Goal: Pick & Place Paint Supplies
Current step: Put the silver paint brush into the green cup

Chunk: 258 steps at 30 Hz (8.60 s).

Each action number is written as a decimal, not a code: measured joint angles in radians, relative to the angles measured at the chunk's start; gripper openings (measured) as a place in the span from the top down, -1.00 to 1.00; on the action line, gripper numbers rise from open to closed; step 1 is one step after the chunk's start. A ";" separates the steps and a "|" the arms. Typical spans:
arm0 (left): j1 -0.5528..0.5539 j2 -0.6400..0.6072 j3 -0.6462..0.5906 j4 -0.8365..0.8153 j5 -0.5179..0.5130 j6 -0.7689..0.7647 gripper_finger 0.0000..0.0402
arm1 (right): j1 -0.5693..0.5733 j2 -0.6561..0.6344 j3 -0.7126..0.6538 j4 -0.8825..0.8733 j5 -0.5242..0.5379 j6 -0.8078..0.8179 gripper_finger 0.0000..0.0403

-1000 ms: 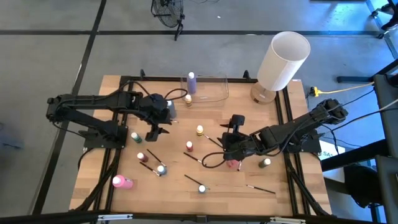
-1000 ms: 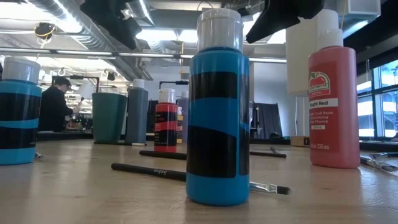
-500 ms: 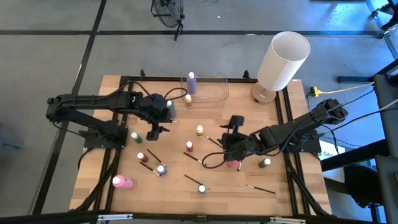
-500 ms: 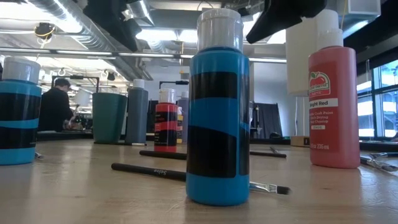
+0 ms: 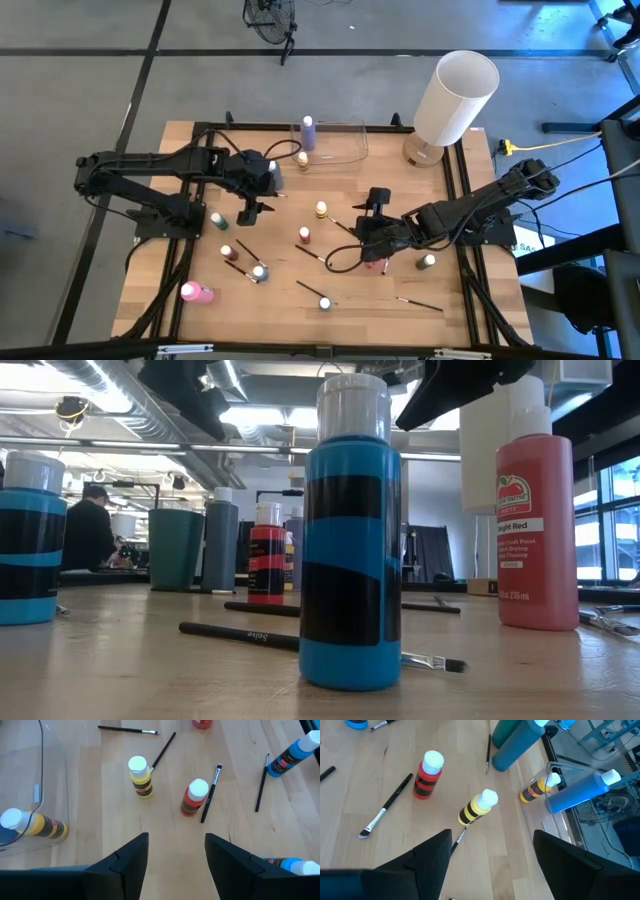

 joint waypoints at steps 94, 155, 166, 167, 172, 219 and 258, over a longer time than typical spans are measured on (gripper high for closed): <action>0.040 0.333 -0.147 0.283 -0.195 0.349 0.07 | -0.008 0.000 0.000 0.016 0.002 0.000 -0.41; 0.162 0.526 -0.148 0.328 -0.155 0.153 0.07 | -0.009 0.001 0.000 0.038 -0.010 0.008 -0.41; 0.181 0.550 -0.148 0.324 -0.155 0.135 0.07 | -0.008 0.001 0.000 0.038 -0.031 0.011 -0.41; 0.180 0.556 -0.147 0.327 -0.153 0.135 0.07 | -0.008 0.001 0.000 0.038 -0.031 0.011 -0.41; 0.180 0.562 -0.145 0.328 -0.154 0.150 0.07 | -0.008 0.001 0.000 0.038 -0.031 0.011 -0.41; 0.194 0.568 -0.148 0.326 -0.109 0.108 0.07 | -0.008 0.001 0.000 0.038 -0.037 0.011 -0.41; 0.219 0.609 -0.138 0.306 -0.080 0.113 0.09 | -0.009 0.001 0.000 0.038 -0.034 0.008 -0.41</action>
